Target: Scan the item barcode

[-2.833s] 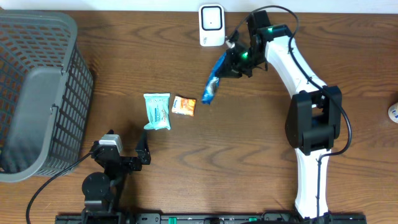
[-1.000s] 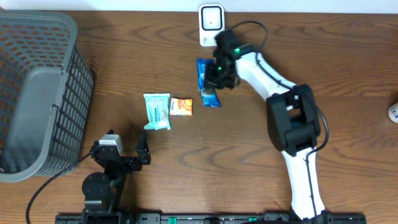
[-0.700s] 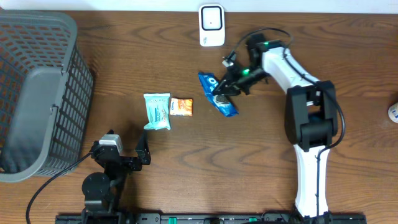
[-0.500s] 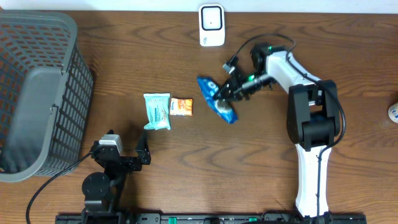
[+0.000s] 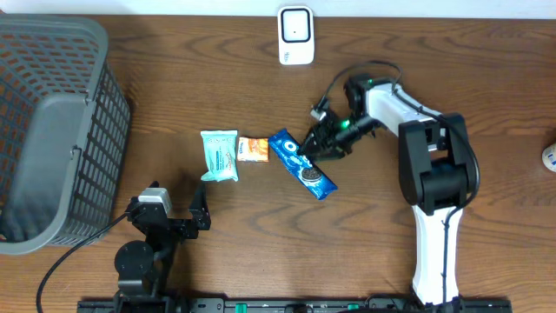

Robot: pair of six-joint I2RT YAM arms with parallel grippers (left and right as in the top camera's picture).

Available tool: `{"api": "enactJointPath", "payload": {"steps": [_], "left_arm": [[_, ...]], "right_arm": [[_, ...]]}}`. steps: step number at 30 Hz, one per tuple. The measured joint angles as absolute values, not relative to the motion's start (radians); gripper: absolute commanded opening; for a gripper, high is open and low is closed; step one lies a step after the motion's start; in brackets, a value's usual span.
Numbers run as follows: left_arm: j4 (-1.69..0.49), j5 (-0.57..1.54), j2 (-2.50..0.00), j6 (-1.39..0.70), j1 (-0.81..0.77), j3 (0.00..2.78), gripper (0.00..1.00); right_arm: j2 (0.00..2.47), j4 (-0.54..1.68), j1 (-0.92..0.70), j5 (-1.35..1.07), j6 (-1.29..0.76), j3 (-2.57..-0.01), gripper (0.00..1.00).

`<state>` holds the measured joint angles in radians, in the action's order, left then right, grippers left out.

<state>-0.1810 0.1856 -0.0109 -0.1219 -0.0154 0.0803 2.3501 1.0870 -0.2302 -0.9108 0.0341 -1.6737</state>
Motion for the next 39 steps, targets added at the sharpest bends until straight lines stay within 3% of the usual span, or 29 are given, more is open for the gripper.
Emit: {"api": "enactJointPath", "payload": {"steps": [10, 20, 26, 29, 32, 39], "left_arm": [[-0.181, 0.185, -0.011, -0.122, -0.015, 0.08, 0.98], [-0.181, 0.186, -0.011, -0.122, -0.015, 0.08, 0.98], [-0.181, 0.186, -0.011, -0.122, -0.015, 0.08, 0.98], [-0.181, 0.186, -0.011, -0.122, -0.015, 0.08, 0.98], [-0.181, 0.186, -0.011, -0.122, -0.015, 0.08, 0.98], [-0.181, 0.186, -0.011, -0.122, -0.015, 0.08, 0.98]], "right_arm": [[2.325, 1.301, -0.261, -0.46, 0.008, -1.944, 0.99], [2.191, 1.349, -0.573, 0.015, -0.099, -1.969, 0.99], [2.191, 1.292, -0.723, 0.182, -0.147, -1.875, 0.99], [2.191, 1.229, -0.76, 0.252, -0.155, -1.794, 0.94], [2.191, 1.176, -0.778, 0.295, -0.165, -1.709, 0.87], [2.166, 1.023, -0.789, 0.392, -0.172, -1.573, 0.86]]}}
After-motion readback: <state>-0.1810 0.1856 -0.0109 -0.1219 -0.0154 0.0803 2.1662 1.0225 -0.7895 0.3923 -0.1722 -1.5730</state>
